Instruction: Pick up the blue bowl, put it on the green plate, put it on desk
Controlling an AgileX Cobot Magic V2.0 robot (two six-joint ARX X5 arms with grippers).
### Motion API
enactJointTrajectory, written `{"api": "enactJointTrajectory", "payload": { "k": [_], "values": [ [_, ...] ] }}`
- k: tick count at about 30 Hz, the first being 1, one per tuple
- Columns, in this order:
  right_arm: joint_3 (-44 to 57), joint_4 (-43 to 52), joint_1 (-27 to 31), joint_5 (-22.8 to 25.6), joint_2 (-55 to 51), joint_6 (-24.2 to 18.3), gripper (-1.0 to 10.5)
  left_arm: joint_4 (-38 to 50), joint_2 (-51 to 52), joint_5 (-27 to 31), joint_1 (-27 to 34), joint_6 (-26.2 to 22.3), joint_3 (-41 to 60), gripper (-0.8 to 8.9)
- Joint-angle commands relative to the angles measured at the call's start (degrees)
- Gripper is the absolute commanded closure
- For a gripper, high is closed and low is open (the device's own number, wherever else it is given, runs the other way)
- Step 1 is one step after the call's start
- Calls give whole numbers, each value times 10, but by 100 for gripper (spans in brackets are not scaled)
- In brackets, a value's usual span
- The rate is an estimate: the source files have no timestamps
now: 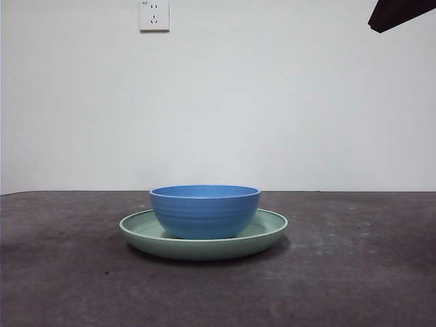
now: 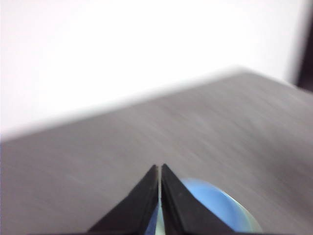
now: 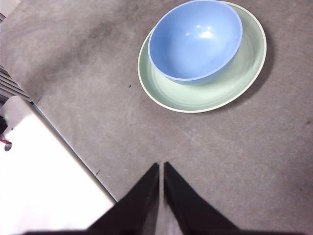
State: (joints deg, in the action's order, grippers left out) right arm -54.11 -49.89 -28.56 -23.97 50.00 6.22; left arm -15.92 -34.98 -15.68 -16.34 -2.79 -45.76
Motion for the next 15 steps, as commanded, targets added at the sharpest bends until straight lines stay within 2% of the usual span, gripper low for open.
{"api": "enactJointTrajectory", "payload": {
  "k": [1,6,15],
  "values": [
    [-2,6,-5,0,4,-5,939,71,46,44,43,-11,42,805],
    [-2,6,-5,0,4,-5,938,135,125,101,95,-11,137,805],
    [-2,6,-5,0,4,-5,938,143,247,108,126,-10,308,805]
  ]
}}
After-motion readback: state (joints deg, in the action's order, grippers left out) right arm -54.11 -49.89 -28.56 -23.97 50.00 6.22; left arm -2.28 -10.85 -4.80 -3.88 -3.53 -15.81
